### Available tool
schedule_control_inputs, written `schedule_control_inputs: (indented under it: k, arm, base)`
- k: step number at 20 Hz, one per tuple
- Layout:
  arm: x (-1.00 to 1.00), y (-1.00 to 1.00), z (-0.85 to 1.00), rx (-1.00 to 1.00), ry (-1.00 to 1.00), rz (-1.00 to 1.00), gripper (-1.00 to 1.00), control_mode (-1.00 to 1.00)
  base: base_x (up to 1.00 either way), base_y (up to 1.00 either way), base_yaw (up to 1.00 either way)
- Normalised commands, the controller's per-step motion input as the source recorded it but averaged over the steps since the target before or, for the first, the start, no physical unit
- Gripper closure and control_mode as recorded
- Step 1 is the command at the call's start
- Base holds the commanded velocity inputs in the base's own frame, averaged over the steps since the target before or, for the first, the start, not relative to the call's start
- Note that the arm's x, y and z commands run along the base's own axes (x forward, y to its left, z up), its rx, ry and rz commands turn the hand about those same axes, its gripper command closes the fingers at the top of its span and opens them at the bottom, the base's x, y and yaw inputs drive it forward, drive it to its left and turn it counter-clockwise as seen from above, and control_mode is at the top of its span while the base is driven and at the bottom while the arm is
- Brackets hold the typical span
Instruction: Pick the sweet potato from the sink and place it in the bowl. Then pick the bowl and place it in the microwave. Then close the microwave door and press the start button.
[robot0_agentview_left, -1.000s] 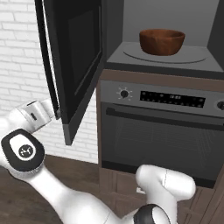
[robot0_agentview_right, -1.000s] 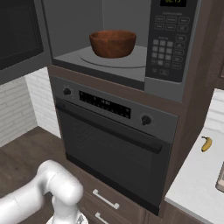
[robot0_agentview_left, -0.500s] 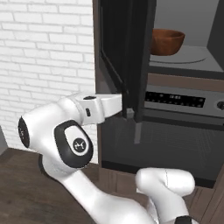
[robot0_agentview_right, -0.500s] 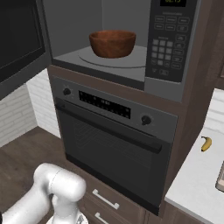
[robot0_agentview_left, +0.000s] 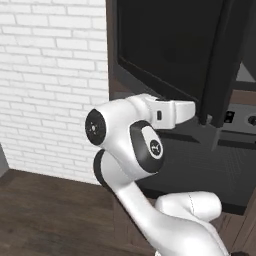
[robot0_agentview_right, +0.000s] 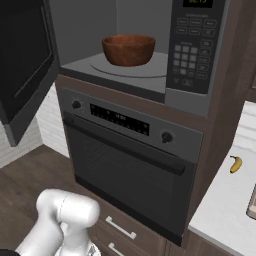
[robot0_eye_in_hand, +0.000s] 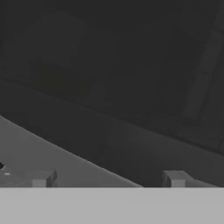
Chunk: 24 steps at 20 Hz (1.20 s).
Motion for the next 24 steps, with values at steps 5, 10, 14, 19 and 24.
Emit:
schedule_control_inputs:
  k: [5,10,14,19,24]
  arm:
    - [0.28,-0.83,0.01,0.00,-0.08,0.00,-1.00,-1.00]
    - [0.51,-0.86,0.01,0.00,-0.11,0.00,-1.00,-1.00]
    - [0.59,-0.71,0.16,0.07,-0.11,0.00,-1.00,-1.00]
    - [0.43,-0.53,0.36,0.12,-0.03,0.00,-1.00,-1.00]
    - [0.46,-0.36,0.21,0.10,0.00,0.00,-1.00,-1.00]
  base:
    - [0.00,0.00,0.00]
    - [0.00,0.00,0.00]
    - [0.00,0.00,0.00]
    - [0.00,0.00,0.00]
    - [0.00,0.00,0.00]
